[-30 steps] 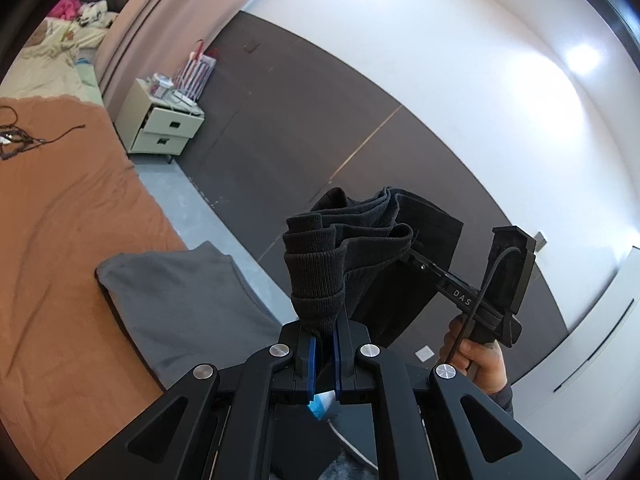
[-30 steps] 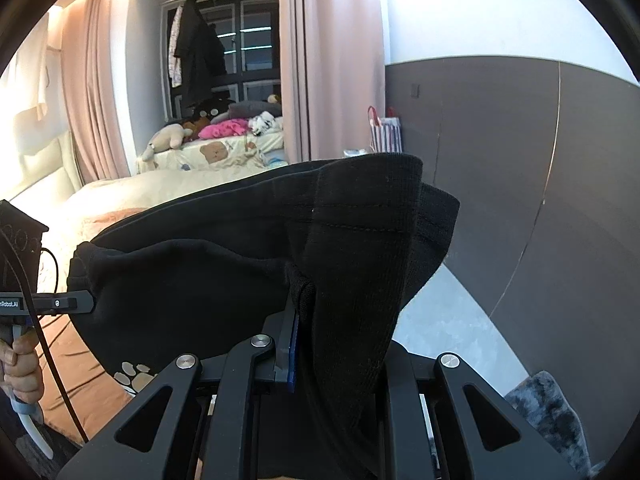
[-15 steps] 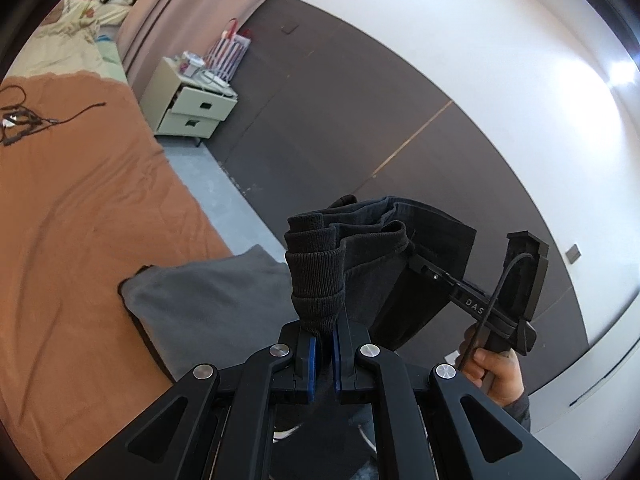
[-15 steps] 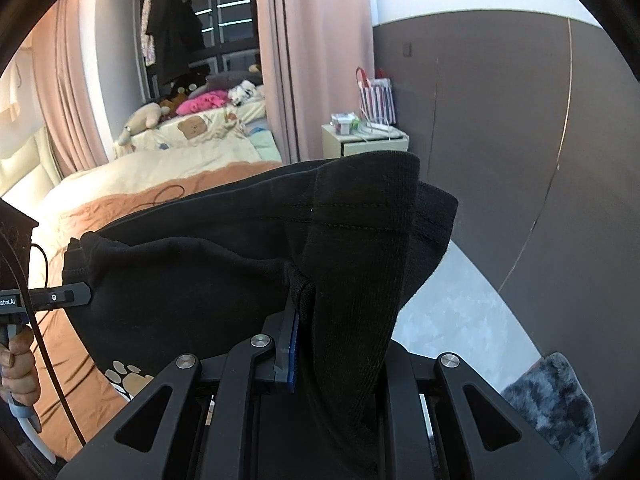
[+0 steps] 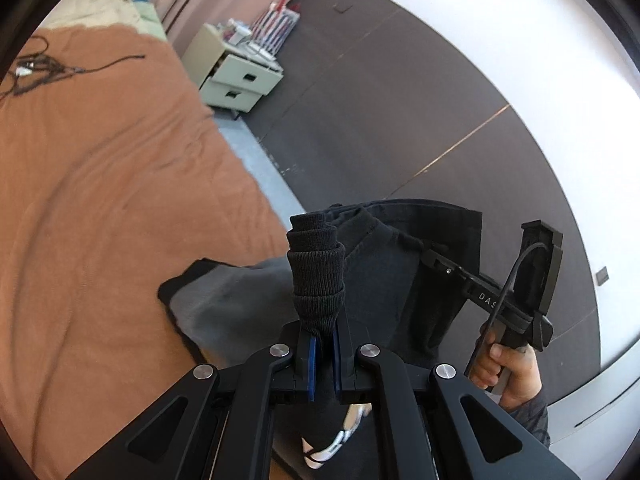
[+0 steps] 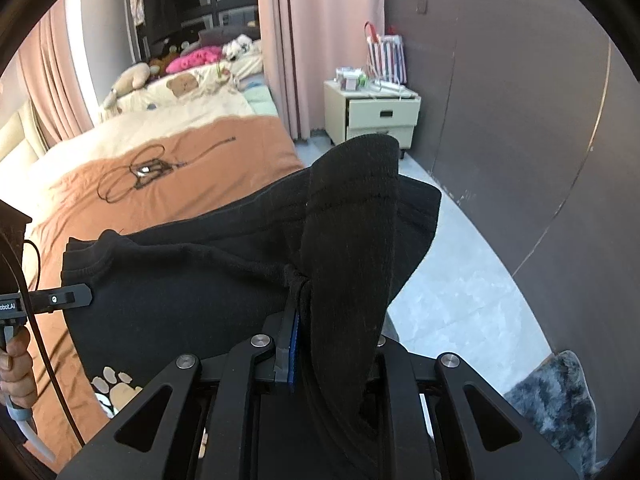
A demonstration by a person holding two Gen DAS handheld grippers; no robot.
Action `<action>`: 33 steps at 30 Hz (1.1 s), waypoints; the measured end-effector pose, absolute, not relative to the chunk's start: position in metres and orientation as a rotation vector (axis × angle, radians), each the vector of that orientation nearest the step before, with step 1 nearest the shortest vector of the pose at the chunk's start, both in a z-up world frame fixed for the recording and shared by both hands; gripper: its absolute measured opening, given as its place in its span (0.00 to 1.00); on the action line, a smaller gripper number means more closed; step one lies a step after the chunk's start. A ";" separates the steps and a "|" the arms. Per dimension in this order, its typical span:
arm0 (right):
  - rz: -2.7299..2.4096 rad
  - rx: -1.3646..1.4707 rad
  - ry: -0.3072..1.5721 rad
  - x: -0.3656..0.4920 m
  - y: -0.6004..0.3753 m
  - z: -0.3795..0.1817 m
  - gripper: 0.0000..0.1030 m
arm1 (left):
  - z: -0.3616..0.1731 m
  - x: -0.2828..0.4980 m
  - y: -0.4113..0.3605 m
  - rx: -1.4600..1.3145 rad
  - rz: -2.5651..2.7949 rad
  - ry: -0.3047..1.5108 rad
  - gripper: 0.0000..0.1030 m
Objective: Fold small clothes
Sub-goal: 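Lower the shirt onto the folded clothes stack and open both tools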
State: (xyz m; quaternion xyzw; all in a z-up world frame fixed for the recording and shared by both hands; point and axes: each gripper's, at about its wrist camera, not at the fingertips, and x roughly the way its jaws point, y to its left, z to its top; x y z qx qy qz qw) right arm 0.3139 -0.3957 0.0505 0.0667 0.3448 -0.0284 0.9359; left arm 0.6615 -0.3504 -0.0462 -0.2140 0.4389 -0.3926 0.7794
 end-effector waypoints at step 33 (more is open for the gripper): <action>-0.135 0.061 0.935 0.326 -0.460 0.031 0.36 | -0.117 0.683 -0.357 -0.257 -0.568 1.057 0.50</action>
